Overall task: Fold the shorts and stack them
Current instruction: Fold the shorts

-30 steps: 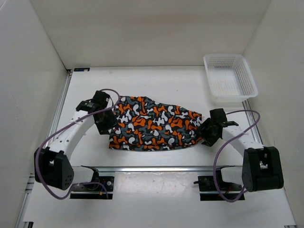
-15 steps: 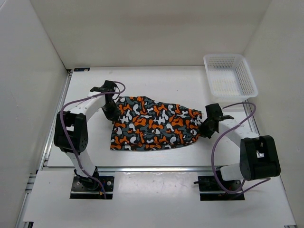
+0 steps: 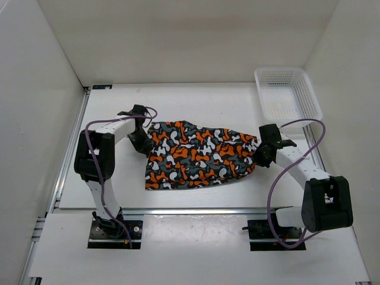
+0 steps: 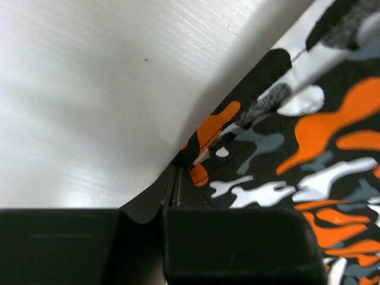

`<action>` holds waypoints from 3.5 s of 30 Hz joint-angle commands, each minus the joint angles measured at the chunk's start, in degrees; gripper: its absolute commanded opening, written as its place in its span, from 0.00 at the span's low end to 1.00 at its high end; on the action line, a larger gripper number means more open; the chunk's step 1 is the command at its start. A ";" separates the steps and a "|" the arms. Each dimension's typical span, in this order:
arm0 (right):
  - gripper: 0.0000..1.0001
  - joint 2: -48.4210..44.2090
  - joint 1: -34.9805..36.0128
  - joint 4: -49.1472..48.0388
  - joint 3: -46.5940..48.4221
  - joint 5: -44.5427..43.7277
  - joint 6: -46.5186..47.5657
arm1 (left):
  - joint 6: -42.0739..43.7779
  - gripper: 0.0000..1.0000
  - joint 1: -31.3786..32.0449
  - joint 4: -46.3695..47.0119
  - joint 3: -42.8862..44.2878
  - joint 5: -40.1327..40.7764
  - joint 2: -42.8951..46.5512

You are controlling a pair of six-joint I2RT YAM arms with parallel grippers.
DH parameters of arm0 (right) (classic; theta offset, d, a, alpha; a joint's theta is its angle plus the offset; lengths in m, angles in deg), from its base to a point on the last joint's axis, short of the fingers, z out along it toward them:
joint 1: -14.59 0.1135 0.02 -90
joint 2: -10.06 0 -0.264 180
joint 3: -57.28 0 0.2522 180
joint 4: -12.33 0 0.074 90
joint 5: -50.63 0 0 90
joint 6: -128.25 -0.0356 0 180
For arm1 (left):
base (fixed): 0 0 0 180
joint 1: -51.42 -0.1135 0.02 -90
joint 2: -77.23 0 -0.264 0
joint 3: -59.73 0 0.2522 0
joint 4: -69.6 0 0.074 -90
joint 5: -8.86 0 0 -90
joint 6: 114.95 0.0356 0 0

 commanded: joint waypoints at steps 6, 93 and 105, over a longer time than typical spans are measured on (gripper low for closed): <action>0.00 -0.82 0.09 2.78 7.55 -4.60 5.69 | -1.47 0.10 2.94 3.62 -0.11 -3.25 -3.72; 0.60 27.10 23.56 4.35 50.45 5.88 18.34 | 12.85 0.16 3.91 -6.29 20.87 -8.87 4.33; 1.00 -5.81 20.05 15.96 32.01 -17.16 17.46 | 15.93 0.99 4.45 -12.90 19.16 -4.94 38.61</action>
